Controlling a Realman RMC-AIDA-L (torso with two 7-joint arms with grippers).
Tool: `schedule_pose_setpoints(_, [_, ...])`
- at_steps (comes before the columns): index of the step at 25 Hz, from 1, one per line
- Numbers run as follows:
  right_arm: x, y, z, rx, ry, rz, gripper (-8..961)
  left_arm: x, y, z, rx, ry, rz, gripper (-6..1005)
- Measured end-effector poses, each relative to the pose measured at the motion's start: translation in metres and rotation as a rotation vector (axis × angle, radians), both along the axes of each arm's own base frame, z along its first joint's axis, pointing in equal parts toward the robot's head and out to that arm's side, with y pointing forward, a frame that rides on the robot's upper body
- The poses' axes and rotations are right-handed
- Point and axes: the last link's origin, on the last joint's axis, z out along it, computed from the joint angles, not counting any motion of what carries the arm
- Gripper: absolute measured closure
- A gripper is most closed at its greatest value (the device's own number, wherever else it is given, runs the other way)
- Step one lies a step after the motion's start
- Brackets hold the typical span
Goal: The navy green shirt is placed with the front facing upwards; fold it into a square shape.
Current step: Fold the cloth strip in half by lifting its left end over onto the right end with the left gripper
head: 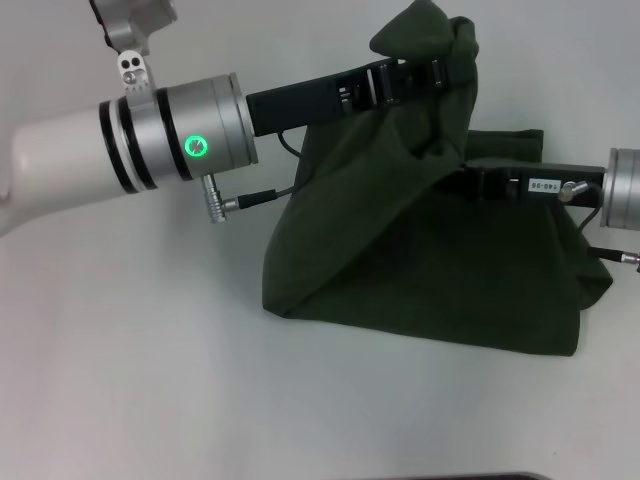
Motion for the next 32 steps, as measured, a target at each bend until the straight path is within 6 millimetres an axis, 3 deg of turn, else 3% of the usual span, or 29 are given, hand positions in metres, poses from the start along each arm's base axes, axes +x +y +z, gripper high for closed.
schedule_pose_setpoints(19, [0.024,-0.012,0.032,0.093,0.043,-0.082,832,0.000,-0.002,-0.021,0.007,0.033,0.046,963])
schedule_pose_setpoints(32, [0.001,0.009,0.020,0.070,0.022,-0.030,827,0.001,-0.006,-0.018,0.001,0.008,0.019,964])
